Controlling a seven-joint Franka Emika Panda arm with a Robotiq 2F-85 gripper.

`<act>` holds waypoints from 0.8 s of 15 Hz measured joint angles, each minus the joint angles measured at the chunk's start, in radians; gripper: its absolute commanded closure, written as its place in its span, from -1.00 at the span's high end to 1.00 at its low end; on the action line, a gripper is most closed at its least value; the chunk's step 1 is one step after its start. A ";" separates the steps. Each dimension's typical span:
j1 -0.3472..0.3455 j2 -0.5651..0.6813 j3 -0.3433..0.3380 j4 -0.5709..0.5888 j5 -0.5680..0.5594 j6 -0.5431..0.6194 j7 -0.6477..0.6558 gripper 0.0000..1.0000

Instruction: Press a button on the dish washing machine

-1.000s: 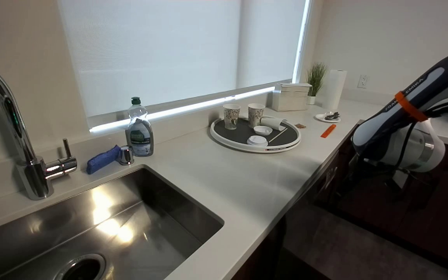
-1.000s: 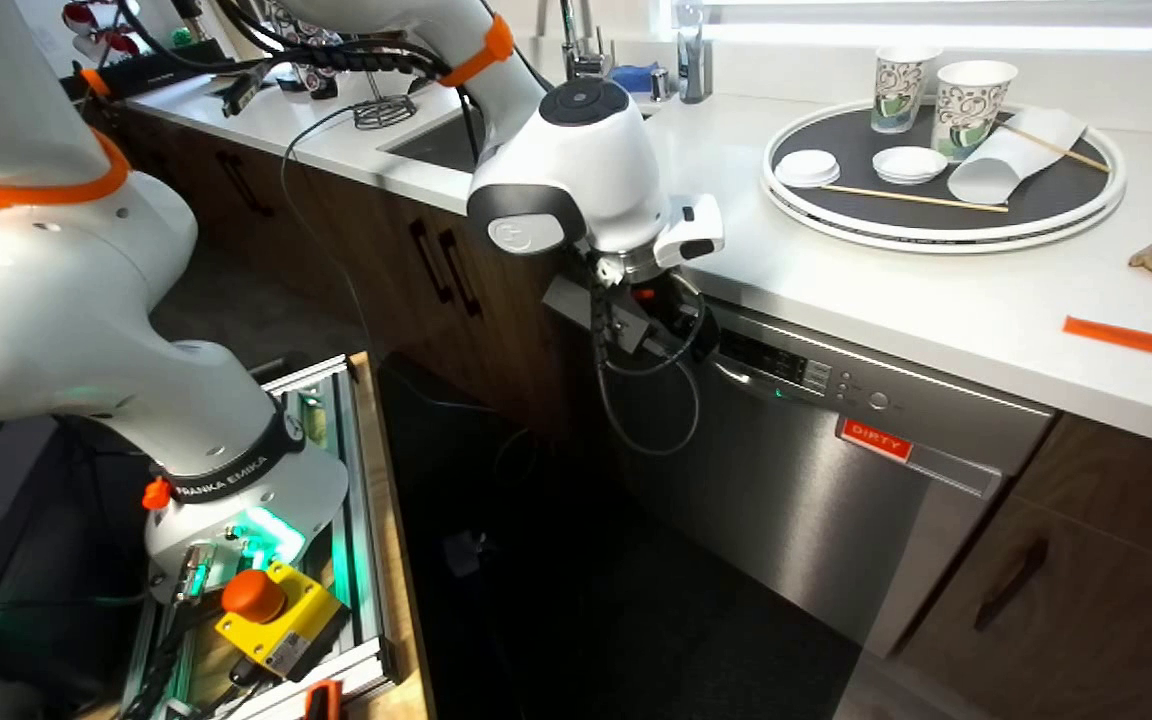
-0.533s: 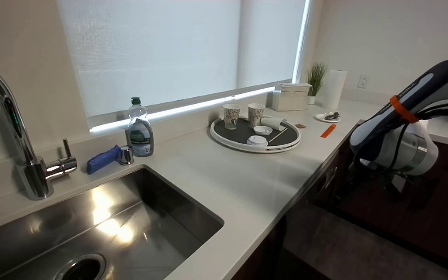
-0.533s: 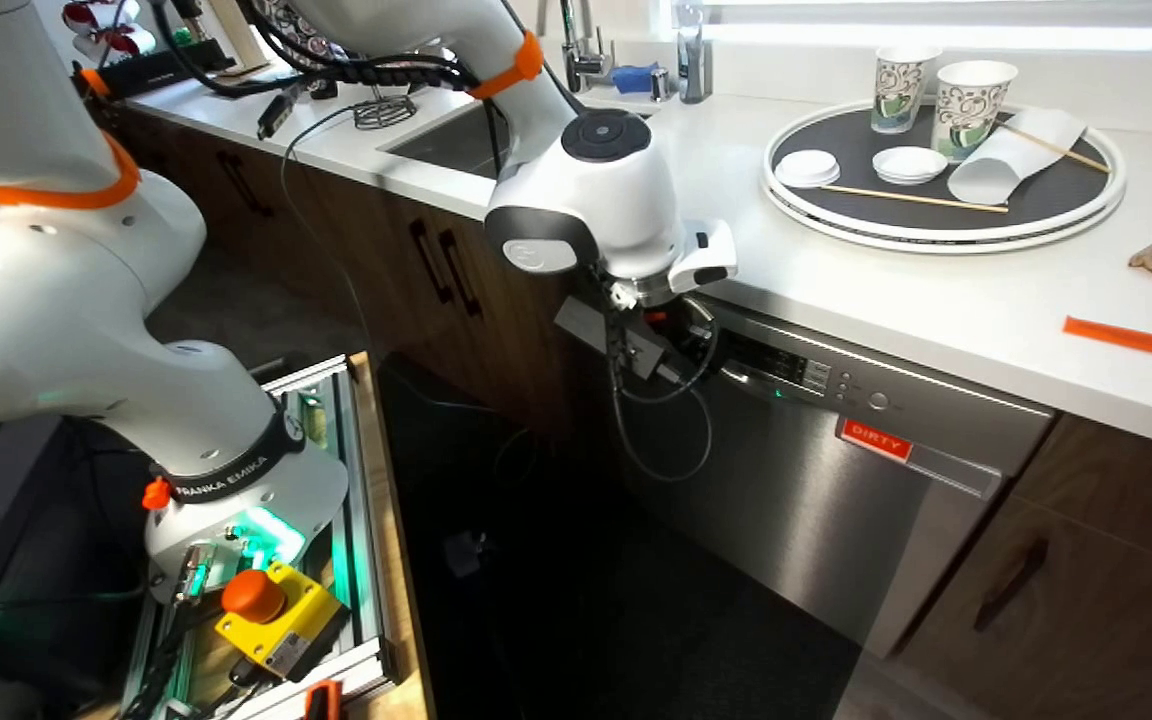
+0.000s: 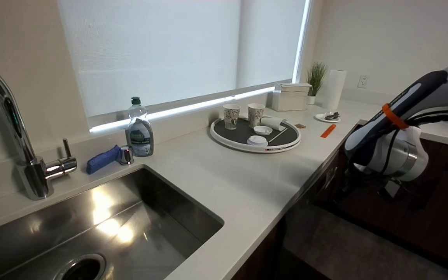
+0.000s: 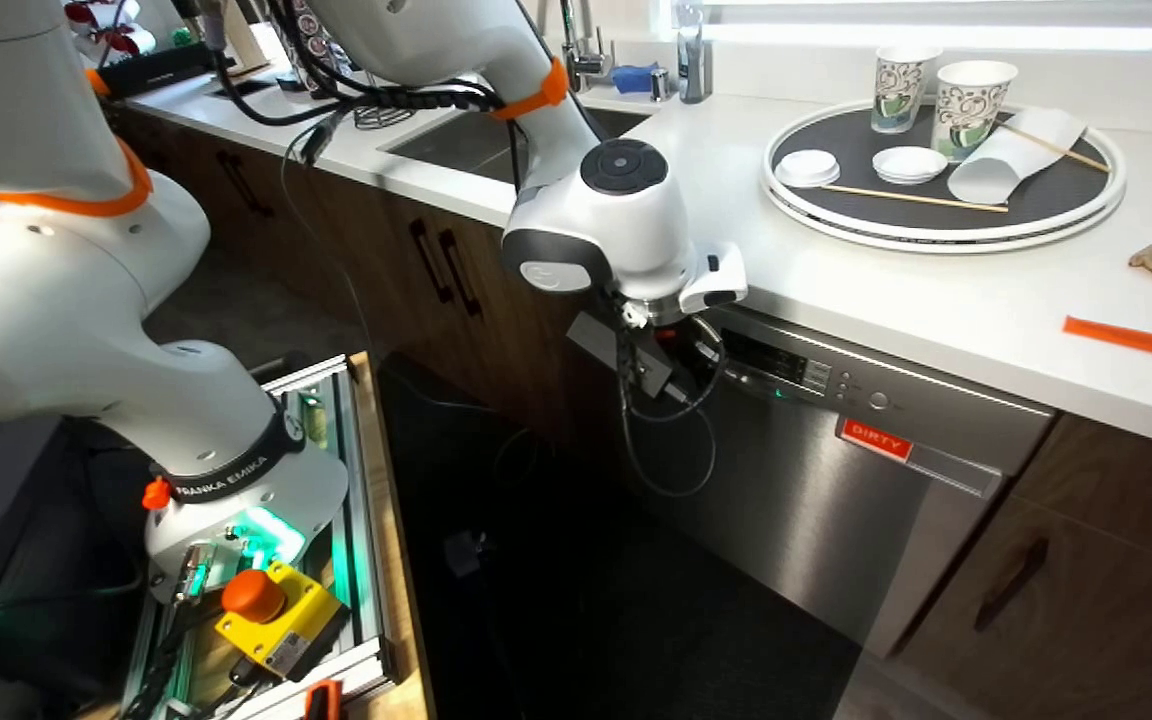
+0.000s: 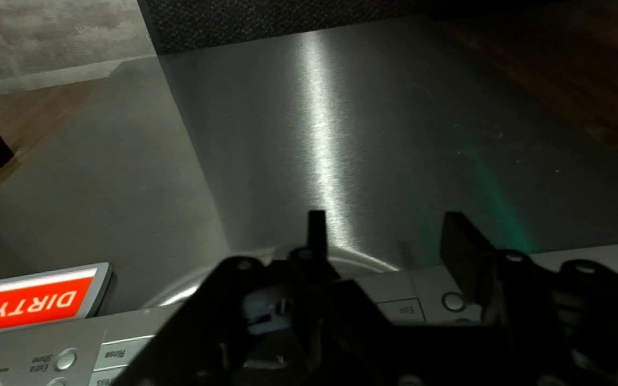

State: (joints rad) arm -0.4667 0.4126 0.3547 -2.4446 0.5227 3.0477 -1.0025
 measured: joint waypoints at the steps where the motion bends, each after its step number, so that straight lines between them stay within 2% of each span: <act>1: -0.008 0.012 0.010 0.007 0.000 0.009 0.000 -0.60; 3: -0.026 0.035 0.035 0.019 0.002 0.033 0.000 -0.92; 4: -0.034 0.045 0.047 0.024 0.002 0.046 0.000 -0.99; 12: -0.125 0.122 0.150 0.061 0.002 0.114 0.000 -1.00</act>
State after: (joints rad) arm -0.5922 0.5342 0.5046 -2.3840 0.5245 3.1618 -1.0024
